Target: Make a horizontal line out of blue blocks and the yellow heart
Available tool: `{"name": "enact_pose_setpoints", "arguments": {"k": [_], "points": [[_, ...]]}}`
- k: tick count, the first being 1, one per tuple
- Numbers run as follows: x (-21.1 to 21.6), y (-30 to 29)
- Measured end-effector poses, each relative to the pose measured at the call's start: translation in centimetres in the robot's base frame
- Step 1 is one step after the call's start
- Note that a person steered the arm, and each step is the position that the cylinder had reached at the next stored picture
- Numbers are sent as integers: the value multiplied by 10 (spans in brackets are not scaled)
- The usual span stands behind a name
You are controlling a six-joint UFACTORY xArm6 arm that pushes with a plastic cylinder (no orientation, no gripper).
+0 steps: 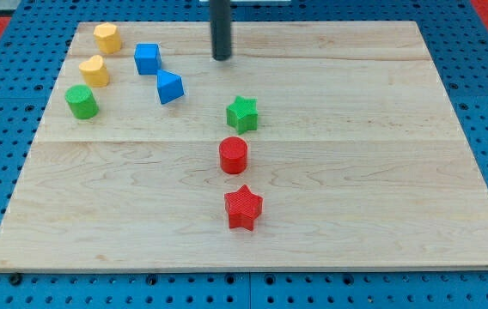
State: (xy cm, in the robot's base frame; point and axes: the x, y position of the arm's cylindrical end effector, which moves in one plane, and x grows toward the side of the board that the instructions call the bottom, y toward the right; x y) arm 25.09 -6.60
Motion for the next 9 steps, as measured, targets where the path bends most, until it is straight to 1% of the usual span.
{"name": "enact_pose_setpoints", "arguments": {"k": [1,2,3,4,5,6,7,8,9], "points": [[-20,-92],[-17,-153],[25,-137],[39,-58],[43,-13],[37,-13],[19,1],[40,26],[63,33]]}}
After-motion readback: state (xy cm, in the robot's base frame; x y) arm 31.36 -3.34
